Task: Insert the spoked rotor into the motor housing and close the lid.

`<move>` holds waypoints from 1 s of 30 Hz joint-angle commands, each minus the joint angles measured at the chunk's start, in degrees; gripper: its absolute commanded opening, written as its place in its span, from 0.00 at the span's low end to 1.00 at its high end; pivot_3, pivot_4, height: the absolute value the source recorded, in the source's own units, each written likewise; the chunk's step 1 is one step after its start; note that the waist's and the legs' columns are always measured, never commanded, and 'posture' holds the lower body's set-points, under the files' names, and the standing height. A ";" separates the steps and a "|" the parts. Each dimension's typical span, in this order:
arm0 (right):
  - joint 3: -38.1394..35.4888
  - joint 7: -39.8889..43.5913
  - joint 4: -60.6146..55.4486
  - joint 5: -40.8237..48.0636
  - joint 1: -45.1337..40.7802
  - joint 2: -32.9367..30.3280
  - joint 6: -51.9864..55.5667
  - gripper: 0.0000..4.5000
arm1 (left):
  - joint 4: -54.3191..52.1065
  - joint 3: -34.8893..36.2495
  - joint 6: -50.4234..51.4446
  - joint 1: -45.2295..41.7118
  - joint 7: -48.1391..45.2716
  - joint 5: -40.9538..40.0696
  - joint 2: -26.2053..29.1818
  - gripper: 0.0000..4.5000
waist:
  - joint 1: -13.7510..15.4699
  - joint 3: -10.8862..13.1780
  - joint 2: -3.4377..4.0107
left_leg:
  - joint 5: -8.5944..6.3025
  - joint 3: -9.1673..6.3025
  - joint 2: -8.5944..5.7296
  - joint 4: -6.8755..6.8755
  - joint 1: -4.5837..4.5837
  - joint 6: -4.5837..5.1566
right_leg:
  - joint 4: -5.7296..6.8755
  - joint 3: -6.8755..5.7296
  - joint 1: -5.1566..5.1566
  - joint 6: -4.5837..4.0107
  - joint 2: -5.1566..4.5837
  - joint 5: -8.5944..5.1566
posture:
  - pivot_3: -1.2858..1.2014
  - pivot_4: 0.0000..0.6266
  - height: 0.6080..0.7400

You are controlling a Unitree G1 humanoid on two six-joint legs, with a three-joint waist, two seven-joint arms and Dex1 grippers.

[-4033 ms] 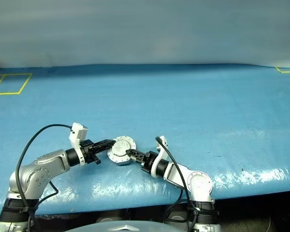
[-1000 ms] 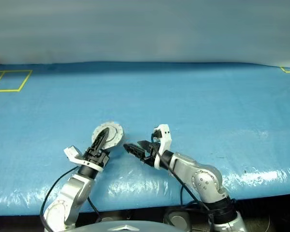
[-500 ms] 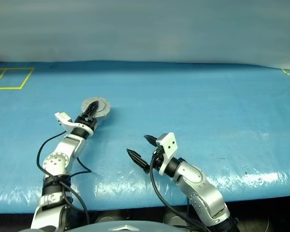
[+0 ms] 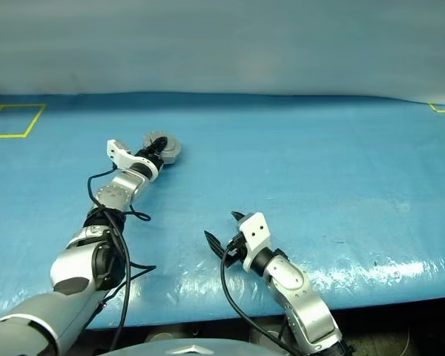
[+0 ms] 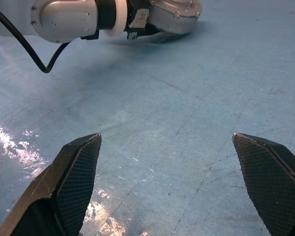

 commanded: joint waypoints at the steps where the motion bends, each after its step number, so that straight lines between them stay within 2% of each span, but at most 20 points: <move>1: 0.24 -0.04 -1.63 -0.87 0.45 0.72 -0.18 1.00 | 0.70 2.24 -1.55 -2.83 -2.05 2.11 0.83 0.91 | -0.01 0.00 0.00 | 0.00 0.00 0.00 0.01 0.01 0.00 | 0.01 -0.01 0.01 0.00 0.00 0.00 | 0.52 0.24 1.00; 2: 0.24 -0.03 -1.71 -1.00 0.61 0.87 -0.11 1.00 | 0.77 2.69 -1.38 -2.75 -2.42 2.48 0.81 0.99 | -0.04 0.00 0.00 | 0.01 -0.01 0.01 0.01 0.02 -0.02 | 0.01 -0.01 0.02 0.01 0.00 0.00 | 0.52 0.24 1.00; 7: 0.22 -0.01 -2.18 -1.44 1.16 1.41 0.57 1.00 | -6.91 3.70 4.84 3.27 -1.41 2.95 0.61 1.00 | -0.43 -0.01 0.01 | 0.00 0.00 0.01 0.01 0.17 0.00 | 0.15 0.03 0.08 0.21 -0.01 -0.12 | 0.52 0.24 1.00; 15: 0.45 0.46 -1.87 -1.91 -0.27 1.26 5.07 1.00 | -38.20 6.65 19.57 23.93 7.53 -4.53 -2.72 1.00 | -0.98 -0.11 0.02 | -0.07 0.03 0.28 0.03 0.49 0.12 | 0.66 0.38 0.04 0.03 -0.06 -0.09 | 0.52 0.24 1.00; 20: -1.38 0.16 -1.03 -0.69 -1.22 2.40 6.24 1.00 | -54.83 6.08 27.03 36.09 9.31 -9.81 -2.33 1.00 | -0.67 -0.14 0.06 | 0.03 0.05 0.38 0.03 0.80 0.06 | 0.76 0.37 0.34 0.06 -0.03 -0.16 | 0.52 0.24 1.00; 22: -3.10 0.00 -0.97 1.16 -1.43 3.57 7.32 1.00 | -61.62 2.42 27.73 41.20 7.14 -6.97 -0.18 1.00 | -0.56 -0.14 0.05 | 0.05 0.08 0.42 0.03 0.87 0.07 | 0.77 0.37 0.43 -0.20 -0.03 -0.31 | 0.52 0.24 1.00; 26: -7.22 -1.60 -0.33 2.57 -2.43 5.83 6.61 1.00 | -76.26 -11.87 23.28 54.52 0.69 8.23 8.82 1.00 | -0.46 -0.18 0.14 | 0.07 0.28 0.43 -0.04 0.90 0.06 | 0.77 0.42 0.42 -0.29 -0.02 -0.33 | 0.52 0.24 1.00; 30: -9.53 -2.26 -0.11 2.55 -2.99 5.52 8.35 1.00 | -81.44 -15.17 11.95 61.32 -1.52 17.01 8.20 1.00 | 0.20 -0.22 0.21 | 0.05 0.48 0.42 -0.13 0.90 0.09 | 0.73 0.62 0.33 -0.31 -0.06 -0.34 | 0.52 0.24 1.00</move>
